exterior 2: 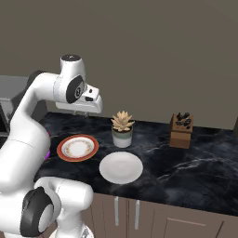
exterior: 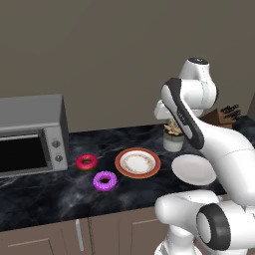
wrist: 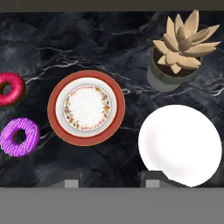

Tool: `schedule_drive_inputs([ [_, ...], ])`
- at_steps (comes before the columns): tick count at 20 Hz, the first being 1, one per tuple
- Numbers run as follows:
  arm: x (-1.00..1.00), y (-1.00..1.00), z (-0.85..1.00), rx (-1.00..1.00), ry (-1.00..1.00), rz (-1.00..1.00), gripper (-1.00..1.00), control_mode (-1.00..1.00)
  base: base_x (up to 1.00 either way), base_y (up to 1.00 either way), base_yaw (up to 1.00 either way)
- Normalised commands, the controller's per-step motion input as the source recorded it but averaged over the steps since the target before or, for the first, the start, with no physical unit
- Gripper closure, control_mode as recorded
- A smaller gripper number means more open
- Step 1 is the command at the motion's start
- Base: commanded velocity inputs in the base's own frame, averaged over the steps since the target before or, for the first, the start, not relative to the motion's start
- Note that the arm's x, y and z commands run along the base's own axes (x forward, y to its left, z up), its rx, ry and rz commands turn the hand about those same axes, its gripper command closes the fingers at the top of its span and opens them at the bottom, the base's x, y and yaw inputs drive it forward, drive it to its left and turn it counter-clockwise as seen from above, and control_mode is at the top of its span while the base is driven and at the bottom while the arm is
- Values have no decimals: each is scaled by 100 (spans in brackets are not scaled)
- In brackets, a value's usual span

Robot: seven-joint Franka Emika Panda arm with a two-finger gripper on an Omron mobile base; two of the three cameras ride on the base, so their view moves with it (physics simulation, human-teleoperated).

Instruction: Place the pastries on the plates.

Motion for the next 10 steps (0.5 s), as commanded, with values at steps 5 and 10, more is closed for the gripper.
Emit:
schedule_drive_inputs([
  [5, 0, 12, 0, 0, 0, 0, -100, -100, 0, 0, 0],
  [10, -1, 31, -4, 0, 0, 0, -100, -100, 0, 0, 0],
])
